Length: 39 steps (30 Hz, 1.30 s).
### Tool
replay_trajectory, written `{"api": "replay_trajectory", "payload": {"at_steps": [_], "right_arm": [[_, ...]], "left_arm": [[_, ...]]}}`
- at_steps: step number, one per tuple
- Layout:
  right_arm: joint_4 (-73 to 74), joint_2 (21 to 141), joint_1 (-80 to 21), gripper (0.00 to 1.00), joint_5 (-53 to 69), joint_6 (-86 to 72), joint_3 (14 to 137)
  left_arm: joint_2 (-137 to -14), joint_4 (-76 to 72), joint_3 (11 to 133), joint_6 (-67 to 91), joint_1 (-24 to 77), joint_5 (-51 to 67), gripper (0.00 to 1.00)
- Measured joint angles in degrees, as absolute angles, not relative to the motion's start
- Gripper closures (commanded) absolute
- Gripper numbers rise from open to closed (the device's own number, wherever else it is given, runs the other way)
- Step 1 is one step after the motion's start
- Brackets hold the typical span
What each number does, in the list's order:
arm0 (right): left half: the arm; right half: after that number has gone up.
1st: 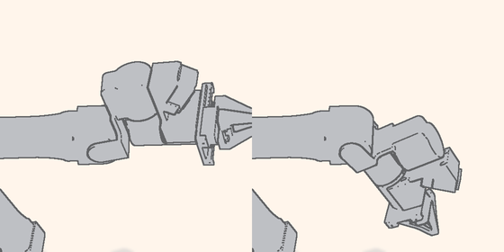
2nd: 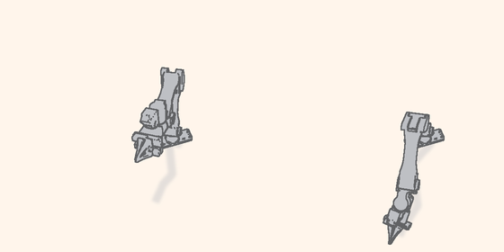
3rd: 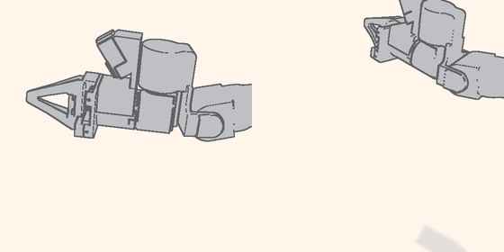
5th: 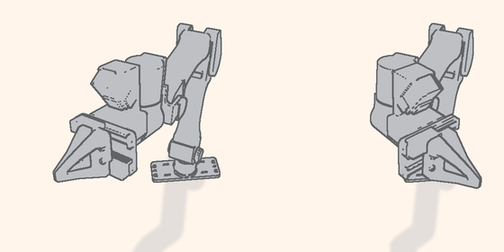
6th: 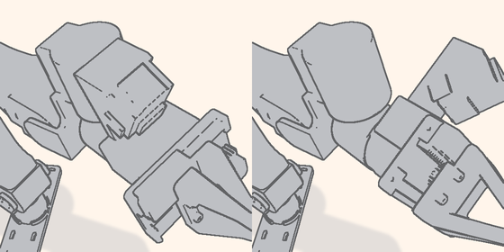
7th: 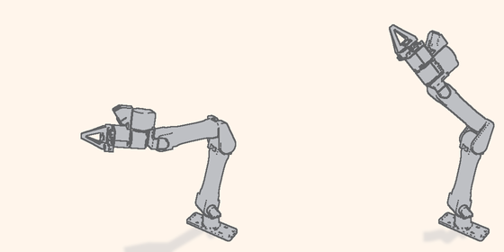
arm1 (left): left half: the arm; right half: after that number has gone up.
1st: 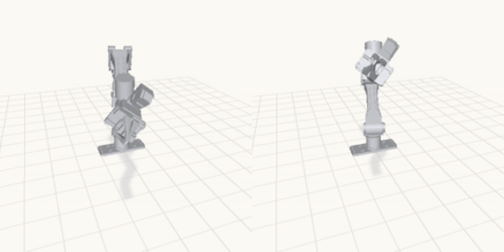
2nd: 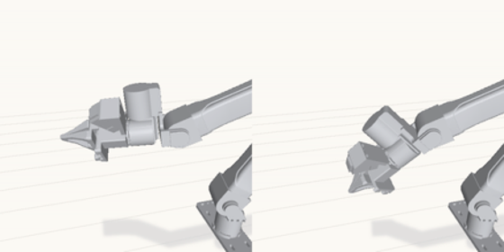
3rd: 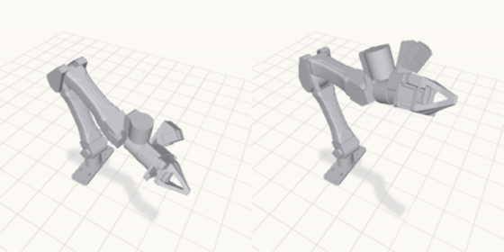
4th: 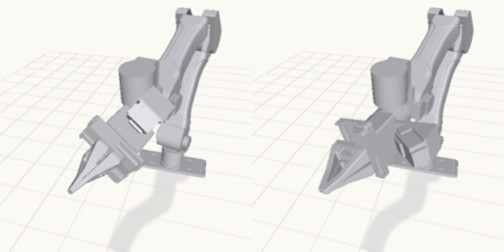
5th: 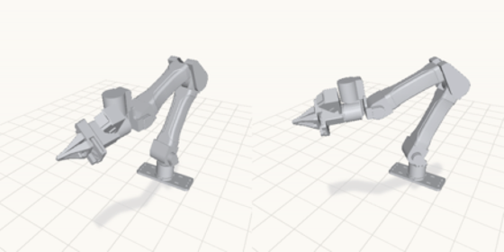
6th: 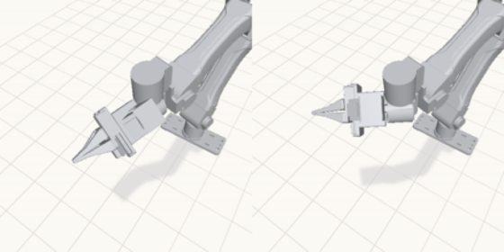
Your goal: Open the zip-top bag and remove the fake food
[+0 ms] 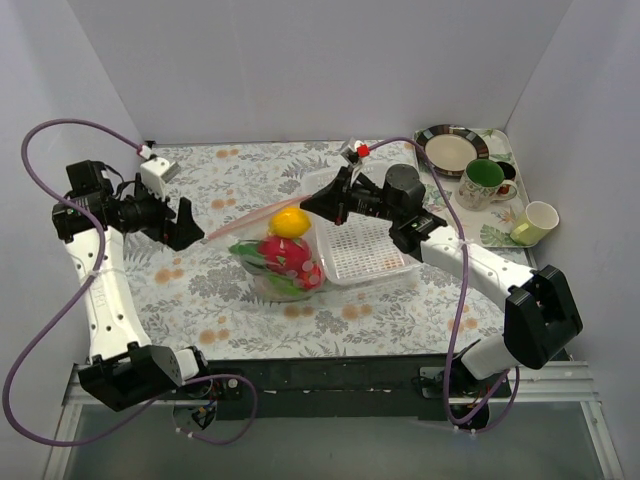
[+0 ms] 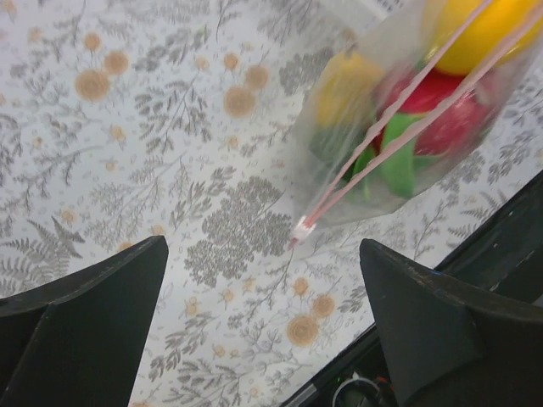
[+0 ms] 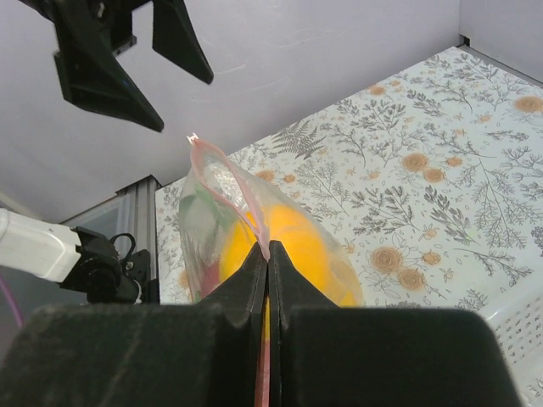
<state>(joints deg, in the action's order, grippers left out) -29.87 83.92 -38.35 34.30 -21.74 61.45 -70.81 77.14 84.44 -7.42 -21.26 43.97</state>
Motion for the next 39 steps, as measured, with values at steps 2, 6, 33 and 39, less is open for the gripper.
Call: {"api": "replay_trajectory", "payload": {"at_steps": [2,6,33,39], "right_arm": [[-30.30,83.94,-38.33,0.99,34.39,-22.15,61.25],[-30.65,83.92,-38.63,0.99,34.72,-22.57,61.21],[-31.92,79.31,-45.12,0.99,35.09,-22.98,55.81],[-31.94,78.72,-45.67,0.99,35.07,-22.98,55.20]], "left_arm": [[-70.59,76.73,87.72,-4.27,-21.26,47.20,0.02],[-69.97,76.51,89.65,-0.86,-20.75,53.58,0.02],[-67.85,66.41,74.83,7.62,-11.03,53.41,0.21],[-66.19,61.45,70.37,10.76,-7.68,50.61,0.41]]}}
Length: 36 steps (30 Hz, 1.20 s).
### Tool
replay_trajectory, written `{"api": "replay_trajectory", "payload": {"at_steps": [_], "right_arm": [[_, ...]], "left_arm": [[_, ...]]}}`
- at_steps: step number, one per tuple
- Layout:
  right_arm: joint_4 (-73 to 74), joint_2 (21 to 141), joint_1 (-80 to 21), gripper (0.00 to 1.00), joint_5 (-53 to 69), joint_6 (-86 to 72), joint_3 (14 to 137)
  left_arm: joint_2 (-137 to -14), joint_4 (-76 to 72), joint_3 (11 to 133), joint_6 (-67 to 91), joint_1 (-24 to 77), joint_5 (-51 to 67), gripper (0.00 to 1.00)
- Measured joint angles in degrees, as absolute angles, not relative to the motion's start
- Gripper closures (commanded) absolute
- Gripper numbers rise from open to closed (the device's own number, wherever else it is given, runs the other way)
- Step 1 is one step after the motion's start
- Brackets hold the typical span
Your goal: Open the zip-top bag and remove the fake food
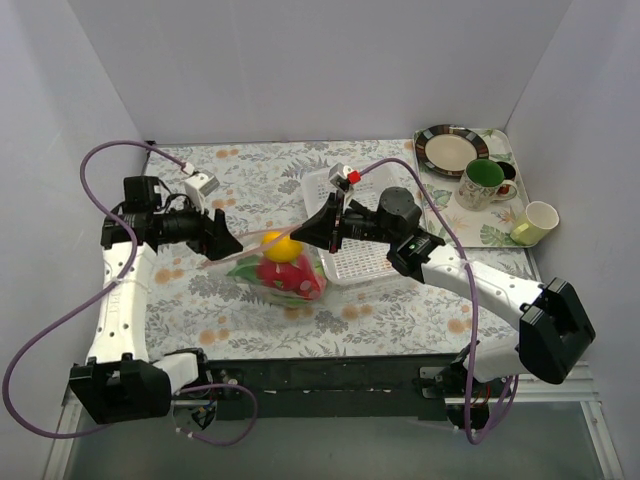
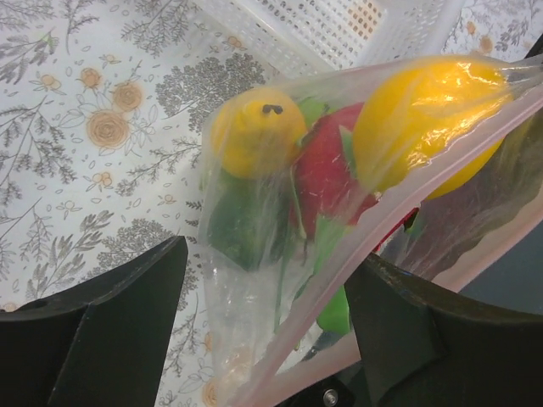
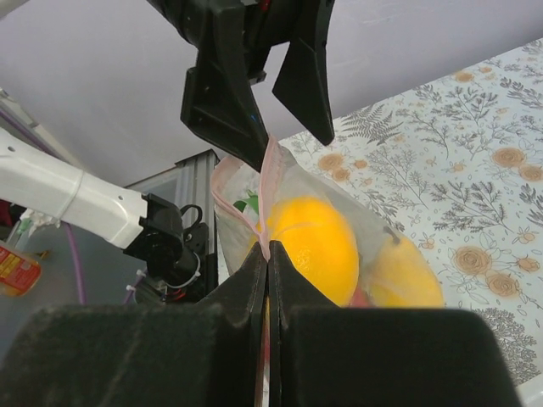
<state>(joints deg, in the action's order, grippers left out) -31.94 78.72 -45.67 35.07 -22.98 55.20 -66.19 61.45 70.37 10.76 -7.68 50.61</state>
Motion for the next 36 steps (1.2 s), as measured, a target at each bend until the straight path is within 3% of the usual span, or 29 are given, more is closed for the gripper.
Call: {"api": "replay_trajectory", "payload": {"at_steps": [2,3,5,10,15,18,28,32,36], "right_arm": [[-31.97,78.50,-45.89,0.99,35.07,-23.00,54.87],[-31.97,78.35,-45.93,0.99,35.07,-22.98,54.65],[-31.92,78.19,-46.13,0.99,35.09,-22.98,54.52],[-31.83,78.17,-46.39,0.97,34.74,-22.96,54.52],[-31.64,78.78,-46.63,0.64,33.74,-22.57,54.98],[-31.33,79.83,-46.61,0.57,33.34,-22.39,56.53],[-28.93,80.53,-46.63,0.59,30.30,-20.10,60.23],[-27.64,80.51,-46.63,0.63,29.65,-19.53,60.20],[-26.24,80.25,-46.63,0.66,29.19,-19.49,59.66]], "left_arm": [[-65.49,59.94,68.45,12.27,-4.99,48.84,0.60],[-65.36,59.53,67.94,12.86,-3.81,48.38,0.83],[-65.43,59.02,67.57,14.04,-1.65,47.31,1.00],[-67.13,57.52,68.97,16.05,-0.47,45.43,1.00],[-69.23,53.12,76.18,19.33,0.43,37.56,1.00],[-70.85,48.77,80.12,19.66,0.01,27.81,1.00],[-82.94,38.94,89.73,21.41,-2.74,5.43,1.00],[-82.24,40.05,88.71,23.40,-2.63,6.48,1.00],[-76.07,41.08,77.71,25.36,-2.39,8.56,1.00]]}}
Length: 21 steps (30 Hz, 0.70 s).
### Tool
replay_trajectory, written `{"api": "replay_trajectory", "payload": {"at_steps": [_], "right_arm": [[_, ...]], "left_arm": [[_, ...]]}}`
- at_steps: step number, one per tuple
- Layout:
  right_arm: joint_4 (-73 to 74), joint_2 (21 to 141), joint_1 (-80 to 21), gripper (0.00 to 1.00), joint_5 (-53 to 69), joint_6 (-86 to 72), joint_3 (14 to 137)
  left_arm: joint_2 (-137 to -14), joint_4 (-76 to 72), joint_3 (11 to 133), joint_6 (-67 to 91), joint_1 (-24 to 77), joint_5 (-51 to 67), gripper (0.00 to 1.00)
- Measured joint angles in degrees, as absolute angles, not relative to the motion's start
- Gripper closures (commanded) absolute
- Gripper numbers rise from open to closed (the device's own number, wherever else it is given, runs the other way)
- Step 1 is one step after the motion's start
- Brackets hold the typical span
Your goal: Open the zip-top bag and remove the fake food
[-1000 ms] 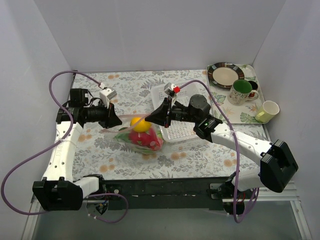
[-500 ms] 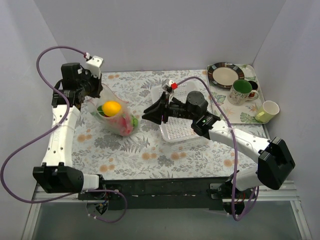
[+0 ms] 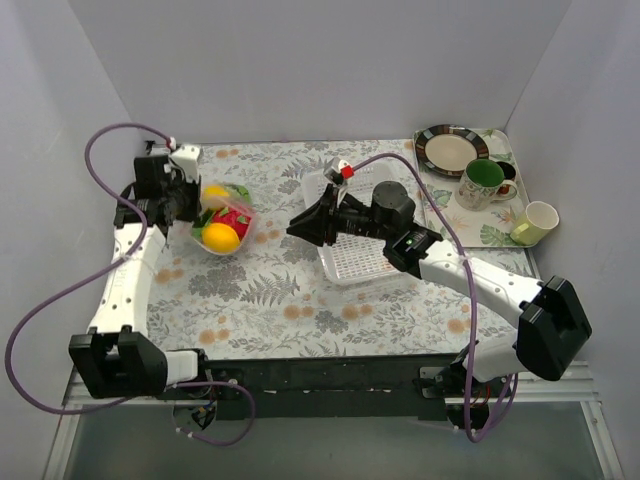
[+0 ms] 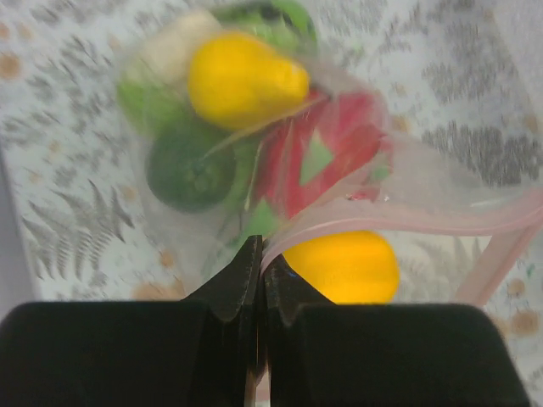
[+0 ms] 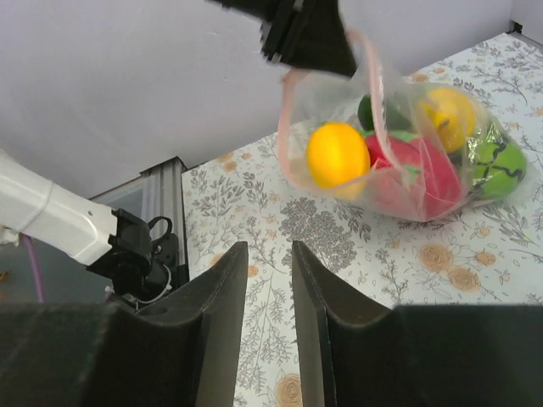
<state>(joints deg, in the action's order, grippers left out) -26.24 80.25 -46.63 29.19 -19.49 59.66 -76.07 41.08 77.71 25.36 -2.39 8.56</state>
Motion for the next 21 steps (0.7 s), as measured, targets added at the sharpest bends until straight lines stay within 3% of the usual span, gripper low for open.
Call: {"api": "replay_trajectory", "payload": {"at_steps": [7,13,21], "right_arm": [[-25.61,79.40,-47.77,0.66,29.21,-21.08,56.21],[-23.66,81.60,-53.89,0.66,27.46,-19.40,56.03],[-22.02,84.99,-60.25,0.64,23.22,-17.39,53.32]], "left_arm": [[-65.87,48.45,58.33,26.33,-1.96,14.31,1.00],[-66.50,52.97,58.19,26.59,-0.60,20.73,1.00],[-72.44,53.58,59.75,28.42,9.54,25.32,1.00]]}}
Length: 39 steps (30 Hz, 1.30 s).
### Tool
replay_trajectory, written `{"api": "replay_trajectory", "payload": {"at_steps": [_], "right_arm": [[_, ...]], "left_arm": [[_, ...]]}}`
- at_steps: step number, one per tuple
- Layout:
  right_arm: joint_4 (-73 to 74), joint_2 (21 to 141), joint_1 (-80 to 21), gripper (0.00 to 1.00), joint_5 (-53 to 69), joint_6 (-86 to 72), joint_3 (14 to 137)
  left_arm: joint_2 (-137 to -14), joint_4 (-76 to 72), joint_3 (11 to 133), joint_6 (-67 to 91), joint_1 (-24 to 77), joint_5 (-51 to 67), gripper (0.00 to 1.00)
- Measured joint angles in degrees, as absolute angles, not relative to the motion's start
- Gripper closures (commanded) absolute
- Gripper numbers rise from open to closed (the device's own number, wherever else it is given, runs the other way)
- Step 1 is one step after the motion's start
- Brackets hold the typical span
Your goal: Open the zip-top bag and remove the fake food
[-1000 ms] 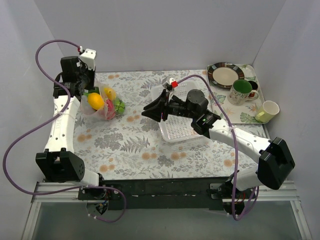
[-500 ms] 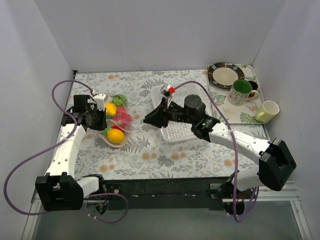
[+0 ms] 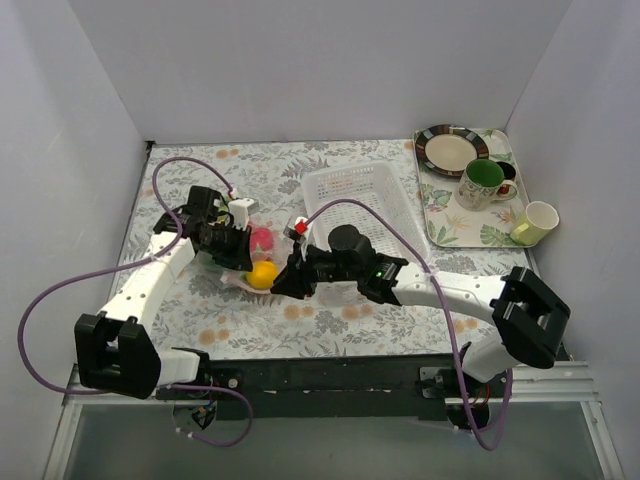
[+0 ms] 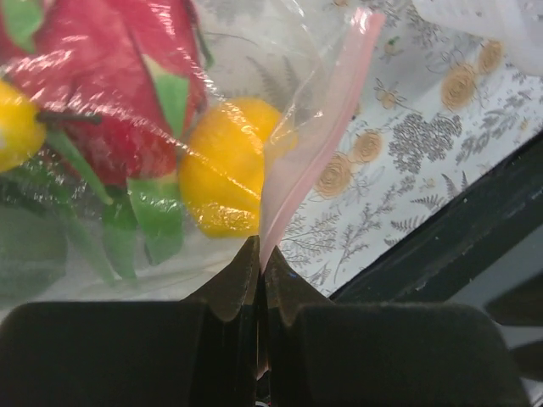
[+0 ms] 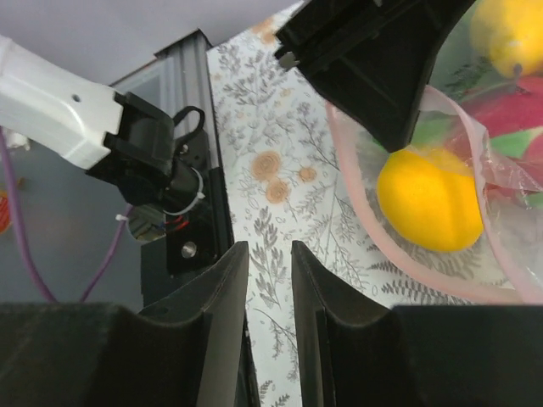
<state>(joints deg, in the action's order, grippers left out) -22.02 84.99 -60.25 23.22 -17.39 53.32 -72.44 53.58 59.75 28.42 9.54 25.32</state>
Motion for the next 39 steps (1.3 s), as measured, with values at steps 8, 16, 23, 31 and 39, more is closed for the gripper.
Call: {"api": "replay_trajectory", "payload": {"at_steps": [8,16,23,31,39], "right_arm": [[-22.15,90.35,-60.01,0.57,17.12,-16.29,52.23],[-19.31,98.43,-60.01,0.51,8.99,-16.05,53.41],[-20.38,100.79,-60.01,0.40,4.36,-14.50,55.40],[-21.26,102.67,-60.03,0.29,1.63,-11.88,57.91],[-21.17,104.42,-61.19,0.08,1.19,-12.43,58.74]], "left_arm": [[-74.96,54.52,59.96,28.23,13.65,27.03,1.00],[-74.54,55.59,62.11,27.66,13.63,27.07,0.61],[-73.60,58.41,64.25,25.76,13.65,26.65,0.23],[-72.99,53.65,70.61,18.04,-3.14,22.31,0.25],[-92.20,42.94,72.86,13.61,-21.34,19.31,0.32]]}}
